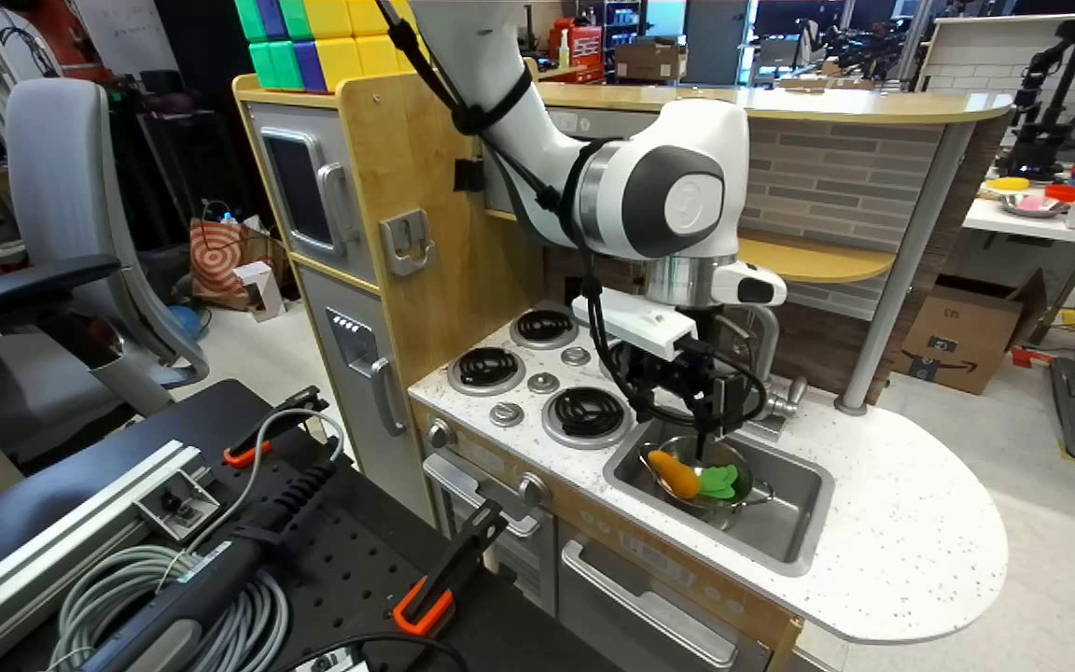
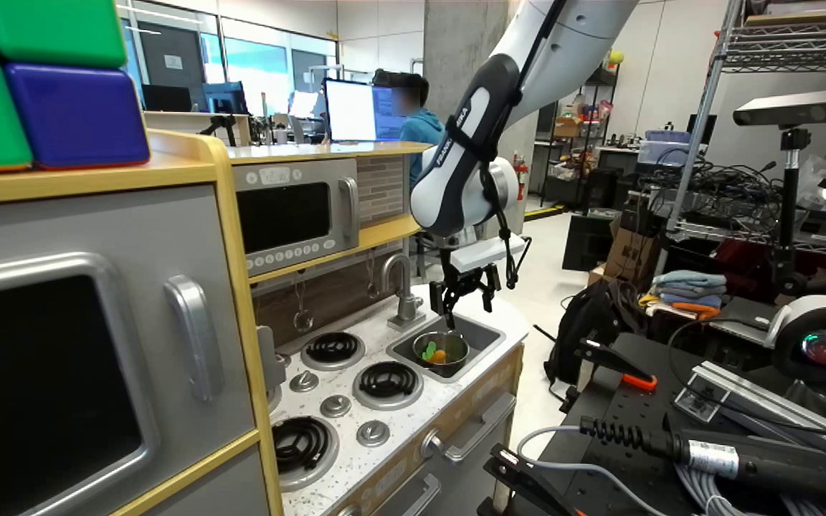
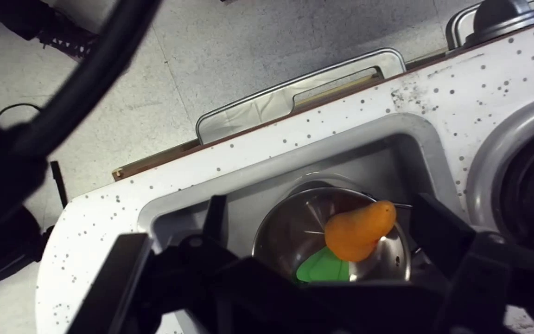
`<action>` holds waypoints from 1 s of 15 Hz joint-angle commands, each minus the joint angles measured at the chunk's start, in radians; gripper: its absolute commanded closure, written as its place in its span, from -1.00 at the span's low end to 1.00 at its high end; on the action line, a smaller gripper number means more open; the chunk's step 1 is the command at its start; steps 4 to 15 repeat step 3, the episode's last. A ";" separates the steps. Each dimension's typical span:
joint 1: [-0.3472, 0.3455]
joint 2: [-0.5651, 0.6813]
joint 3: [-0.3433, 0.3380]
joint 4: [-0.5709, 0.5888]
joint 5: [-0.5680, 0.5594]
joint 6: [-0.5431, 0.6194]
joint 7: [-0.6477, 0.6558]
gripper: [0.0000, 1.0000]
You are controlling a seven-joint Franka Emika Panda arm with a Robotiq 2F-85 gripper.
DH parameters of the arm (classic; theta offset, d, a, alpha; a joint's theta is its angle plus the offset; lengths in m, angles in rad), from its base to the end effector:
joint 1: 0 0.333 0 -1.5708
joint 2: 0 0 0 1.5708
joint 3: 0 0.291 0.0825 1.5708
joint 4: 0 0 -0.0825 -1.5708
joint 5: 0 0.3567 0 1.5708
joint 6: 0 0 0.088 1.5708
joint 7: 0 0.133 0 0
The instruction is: Put the carrot plush toy inside the pot in the sink
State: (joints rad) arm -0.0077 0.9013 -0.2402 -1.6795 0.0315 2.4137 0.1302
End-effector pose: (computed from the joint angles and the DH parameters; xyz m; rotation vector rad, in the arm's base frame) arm 0.5919 -0.1467 0.0583 2.9272 -0.4848 -0.2270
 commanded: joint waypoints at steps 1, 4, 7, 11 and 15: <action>-0.005 -0.119 -0.015 -0.110 -0.087 -0.005 -0.011 -1.00; -0.028 -0.059 0.013 -0.042 -0.070 -0.004 0.013 -1.00; -0.028 -0.059 0.013 -0.042 -0.070 -0.004 0.013 -1.00; -0.028 -0.059 0.013 -0.042 -0.070 -0.004 0.013 -1.00; -0.028 -0.059 0.013 -0.042 -0.070 -0.004 0.013 -1.00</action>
